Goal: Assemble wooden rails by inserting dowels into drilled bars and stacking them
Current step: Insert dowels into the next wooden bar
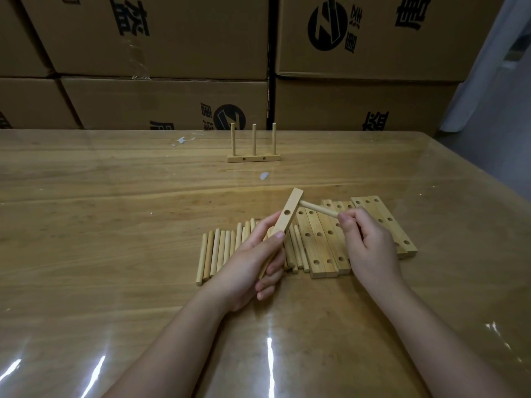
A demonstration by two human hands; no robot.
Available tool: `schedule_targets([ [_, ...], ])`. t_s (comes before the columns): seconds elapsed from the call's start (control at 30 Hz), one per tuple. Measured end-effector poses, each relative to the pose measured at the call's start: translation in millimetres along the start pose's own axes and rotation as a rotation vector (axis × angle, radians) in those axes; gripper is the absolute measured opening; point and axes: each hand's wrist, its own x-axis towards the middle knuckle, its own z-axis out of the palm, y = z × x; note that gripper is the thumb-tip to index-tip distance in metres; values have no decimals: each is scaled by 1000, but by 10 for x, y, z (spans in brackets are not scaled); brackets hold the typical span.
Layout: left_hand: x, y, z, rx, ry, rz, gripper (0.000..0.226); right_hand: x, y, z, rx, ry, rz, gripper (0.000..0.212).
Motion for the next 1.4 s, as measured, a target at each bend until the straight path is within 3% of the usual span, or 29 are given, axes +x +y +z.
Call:
schedule_targets([
  [0.33, -5, 0, -1, 15, -3, -10, 42, -5, 13, -11, -7, -8, 3, 39],
  [0.8, 1, -18, 41, 21, 0, -10, 42, 11, -30, -38, 189, -15, 68, 33],
  [0.97, 1, -9, 1, -154, 5, 20, 41, 24, -28, -74, 273, 80, 139, 48],
  [1.03, 1, 6, -27, -273, 3, 43, 38, -1, -27, -33, 186, 5, 120, 45],
  [1.13, -4, 31, -44, -442, -46, 102, 30, -71, -40, 73, -17, -262, -2, 34],
  [1.23, -4, 62, -47, -529, -5, 140, 25, -136, -75, 169, -241, -519, -222, 48],
  [1.3, -2, 82, -41, -554, 63, 151, 25, -141, -85, 194, -357, -574, -310, 52],
  [1.4, -3, 93, -41, -575, 129, 147, 31, -134, -101, 186, -341, -520, -332, 42],
])
